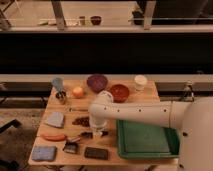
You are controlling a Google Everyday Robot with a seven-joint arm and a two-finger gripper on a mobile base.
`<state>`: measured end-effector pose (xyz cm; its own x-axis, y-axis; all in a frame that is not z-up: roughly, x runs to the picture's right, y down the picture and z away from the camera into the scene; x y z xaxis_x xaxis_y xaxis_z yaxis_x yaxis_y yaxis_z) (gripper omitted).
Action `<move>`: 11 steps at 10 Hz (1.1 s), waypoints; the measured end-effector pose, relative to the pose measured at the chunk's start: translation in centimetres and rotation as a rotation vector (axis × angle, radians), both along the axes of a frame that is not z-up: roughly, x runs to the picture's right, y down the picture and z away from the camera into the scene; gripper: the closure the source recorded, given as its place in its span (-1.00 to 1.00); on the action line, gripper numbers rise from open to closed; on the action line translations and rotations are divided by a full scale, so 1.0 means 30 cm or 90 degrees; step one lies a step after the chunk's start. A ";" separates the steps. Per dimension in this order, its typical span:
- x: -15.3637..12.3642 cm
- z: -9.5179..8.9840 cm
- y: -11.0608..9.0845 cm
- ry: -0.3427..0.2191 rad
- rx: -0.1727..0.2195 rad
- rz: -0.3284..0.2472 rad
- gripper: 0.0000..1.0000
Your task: Place brush in tray
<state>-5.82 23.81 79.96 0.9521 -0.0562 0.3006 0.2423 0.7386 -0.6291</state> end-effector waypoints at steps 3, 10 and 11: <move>0.012 0.021 0.019 -0.002 -0.009 -0.001 0.22; 0.008 0.039 0.050 -0.012 -0.032 -0.014 1.00; 0.009 0.039 0.050 -0.012 -0.032 -0.013 1.00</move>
